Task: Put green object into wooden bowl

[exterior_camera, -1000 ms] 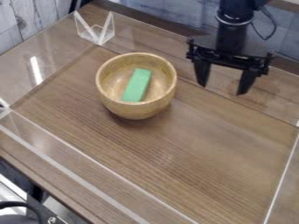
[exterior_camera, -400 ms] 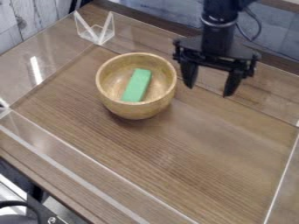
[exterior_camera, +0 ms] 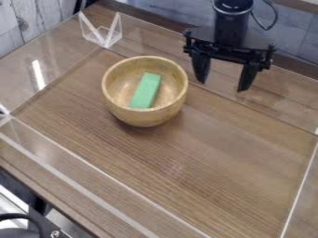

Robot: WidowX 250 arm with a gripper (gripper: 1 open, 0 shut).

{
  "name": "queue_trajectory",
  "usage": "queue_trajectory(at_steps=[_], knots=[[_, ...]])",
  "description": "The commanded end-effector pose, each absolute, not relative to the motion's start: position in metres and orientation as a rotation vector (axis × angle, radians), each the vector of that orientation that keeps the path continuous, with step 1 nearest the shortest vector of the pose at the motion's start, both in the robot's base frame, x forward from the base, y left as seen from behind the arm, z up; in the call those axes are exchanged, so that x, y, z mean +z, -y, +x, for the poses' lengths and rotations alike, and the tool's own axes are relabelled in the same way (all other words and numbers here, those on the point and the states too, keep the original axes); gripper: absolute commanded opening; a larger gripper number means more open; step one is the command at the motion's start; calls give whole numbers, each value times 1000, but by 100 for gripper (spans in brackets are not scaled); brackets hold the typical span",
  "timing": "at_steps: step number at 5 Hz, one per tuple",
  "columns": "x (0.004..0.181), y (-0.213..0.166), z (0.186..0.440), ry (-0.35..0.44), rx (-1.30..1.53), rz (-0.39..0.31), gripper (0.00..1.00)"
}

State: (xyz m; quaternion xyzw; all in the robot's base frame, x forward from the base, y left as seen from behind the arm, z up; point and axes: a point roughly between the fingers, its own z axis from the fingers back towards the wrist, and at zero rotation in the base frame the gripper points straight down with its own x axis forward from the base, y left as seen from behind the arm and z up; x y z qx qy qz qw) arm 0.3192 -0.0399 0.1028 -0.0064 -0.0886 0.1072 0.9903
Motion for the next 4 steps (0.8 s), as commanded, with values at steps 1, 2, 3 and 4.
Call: queue_trajectory(at_steps=[1, 2, 3, 4], knots=[[105, 36, 328, 205, 187, -23, 100], [98, 35, 329, 195, 211, -22, 100], [96, 36, 330, 190, 224, -17, 100], [89, 40, 323, 186, 154, -18, 100]])
